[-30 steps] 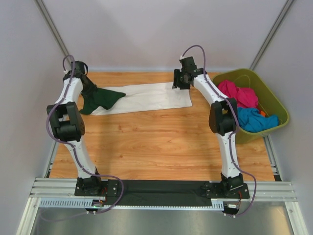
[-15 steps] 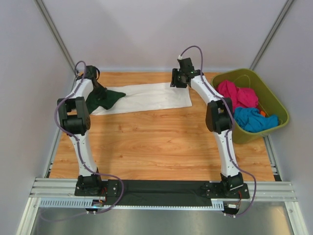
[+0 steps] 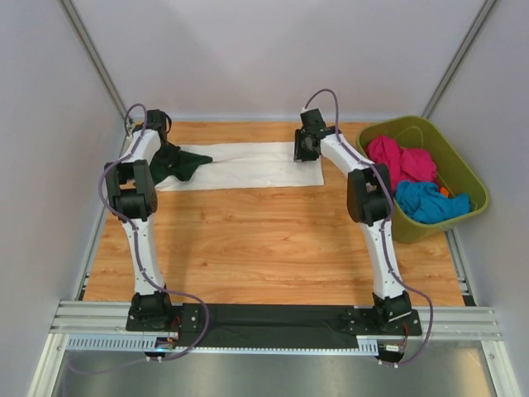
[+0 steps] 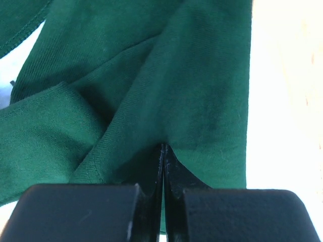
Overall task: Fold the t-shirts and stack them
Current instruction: Fold the tshirt
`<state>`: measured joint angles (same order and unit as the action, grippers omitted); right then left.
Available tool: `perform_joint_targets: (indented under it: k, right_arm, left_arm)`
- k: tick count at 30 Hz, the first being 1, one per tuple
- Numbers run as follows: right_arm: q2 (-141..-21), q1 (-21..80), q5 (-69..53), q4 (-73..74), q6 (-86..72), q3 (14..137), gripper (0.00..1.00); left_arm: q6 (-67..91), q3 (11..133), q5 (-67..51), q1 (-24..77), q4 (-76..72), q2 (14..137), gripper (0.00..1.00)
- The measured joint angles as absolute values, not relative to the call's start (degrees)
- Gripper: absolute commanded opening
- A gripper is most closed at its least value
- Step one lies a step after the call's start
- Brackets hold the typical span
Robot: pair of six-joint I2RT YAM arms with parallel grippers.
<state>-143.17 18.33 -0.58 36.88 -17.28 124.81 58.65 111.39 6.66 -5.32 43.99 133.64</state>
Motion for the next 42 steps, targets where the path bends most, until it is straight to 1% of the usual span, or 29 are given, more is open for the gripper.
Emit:
perform_joint_targets:
  k: [3, 9, 13, 17, 26, 30, 33, 39, 42]
  right_arm:
    - [-140.2, 18.5, 0.1, 36.5, -17.4, 119.8, 0.35]
    - [-129.9, 19.2, 0.2, 33.2, -18.8, 102.7, 0.34]
    - [-123.3, 21.5, 1.8, 30.9, -19.1, 92.1, 0.33]
    - [-117.4, 25.4, 4.5, 29.1, -19.4, 82.9, 0.31]
    - [-106.5, 38.3, 7.2, 23.0, -20.1, 66.2, 0.30]
    - [-103.0, 42.5, 7.0, 20.3, -21.2, 61.1, 0.30]
    - [-101.8, 45.3, 7.0, 19.6, -22.3, 59.5, 0.30]
    - [-101.7, 51.0, 7.2, 21.9, -27.6, 60.2, 0.31]
    - [-102.0, 53.7, 6.9, 24.7, -31.1, 61.3, 0.34]
  left_arm:
    - [58.2, 114.4, 6.3, -5.3, 45.3, 135.3, 0.00]
    - [52.3, 122.5, 4.8, -4.0, 46.5, 140.0, 0.00]
    - [47.7, 126.8, 4.0, -1.9, 46.2, 142.5, 0.00]
    - [44.8, 129.9, 2.8, 0.1, 44.5, 144.7, 0.00]
    - [45.1, 133.0, -6.2, 2.9, 36.0, 148.5, 0.00]
    - [45.0, 134.4, -8.2, 5.1, 33.2, 149.9, 0.02]
    - [44.4, 136.1, -9.0, 7.6, 32.0, 151.2, 0.02]
    - [43.7, 137.3, -8.9, 12.6, 30.3, 152.4, 0.01]
    - [43.7, 137.3, -9.0, 13.9, 29.4, 152.6, 0.01]
